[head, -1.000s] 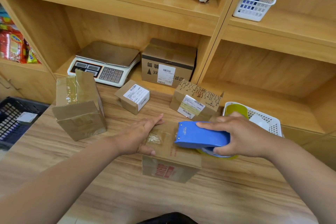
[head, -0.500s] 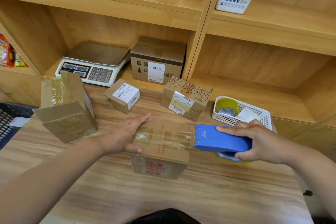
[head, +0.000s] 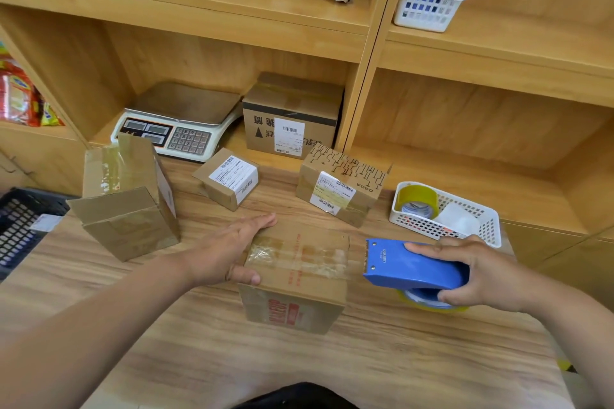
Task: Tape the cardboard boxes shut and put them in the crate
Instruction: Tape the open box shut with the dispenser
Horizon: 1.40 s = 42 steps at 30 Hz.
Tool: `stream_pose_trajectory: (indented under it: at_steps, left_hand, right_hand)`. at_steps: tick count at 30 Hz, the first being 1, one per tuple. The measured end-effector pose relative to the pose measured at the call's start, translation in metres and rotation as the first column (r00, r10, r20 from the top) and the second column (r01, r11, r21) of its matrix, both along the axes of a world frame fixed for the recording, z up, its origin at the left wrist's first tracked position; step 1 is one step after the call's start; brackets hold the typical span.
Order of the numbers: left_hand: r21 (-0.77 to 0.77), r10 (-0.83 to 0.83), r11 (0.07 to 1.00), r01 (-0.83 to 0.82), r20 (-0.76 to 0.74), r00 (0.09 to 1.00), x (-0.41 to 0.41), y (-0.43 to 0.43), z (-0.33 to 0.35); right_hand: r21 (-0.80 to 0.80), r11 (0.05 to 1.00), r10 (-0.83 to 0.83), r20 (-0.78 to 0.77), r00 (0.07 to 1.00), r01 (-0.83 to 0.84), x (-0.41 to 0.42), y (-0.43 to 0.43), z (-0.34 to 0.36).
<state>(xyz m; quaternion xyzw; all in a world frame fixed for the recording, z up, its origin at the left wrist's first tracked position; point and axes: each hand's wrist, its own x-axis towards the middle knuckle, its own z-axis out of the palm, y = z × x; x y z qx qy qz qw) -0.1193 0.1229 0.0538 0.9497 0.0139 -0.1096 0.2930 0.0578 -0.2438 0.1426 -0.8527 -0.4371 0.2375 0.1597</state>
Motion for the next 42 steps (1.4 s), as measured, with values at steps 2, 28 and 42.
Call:
stream_pose_trajectory:
  at_steps: [2, 28, 42]
  left_hand:
    - [-0.004, 0.004, 1.0, -0.004, -0.002, 1.0, 0.0, -0.001, 0.002]
    - [0.233, -0.153, 0.966, 0.113, 0.161, 0.975, 0.07, -0.153, 0.023]
    - [0.222, -0.276, 0.946, 0.236, 0.174, 0.945, 0.067, -0.117, -0.006]
  right_hand:
    - [0.013, 1.0, -0.012, -0.03, 0.999, 0.013, 0.004, -0.009, -0.002]
    - [0.033, 0.999, -0.012, 0.123, 0.992, 0.008, -0.018, -0.014, -0.068]
    - [0.17, 0.98, -0.108, 0.044, 0.993, 0.099, -0.025, -0.034, -0.068]
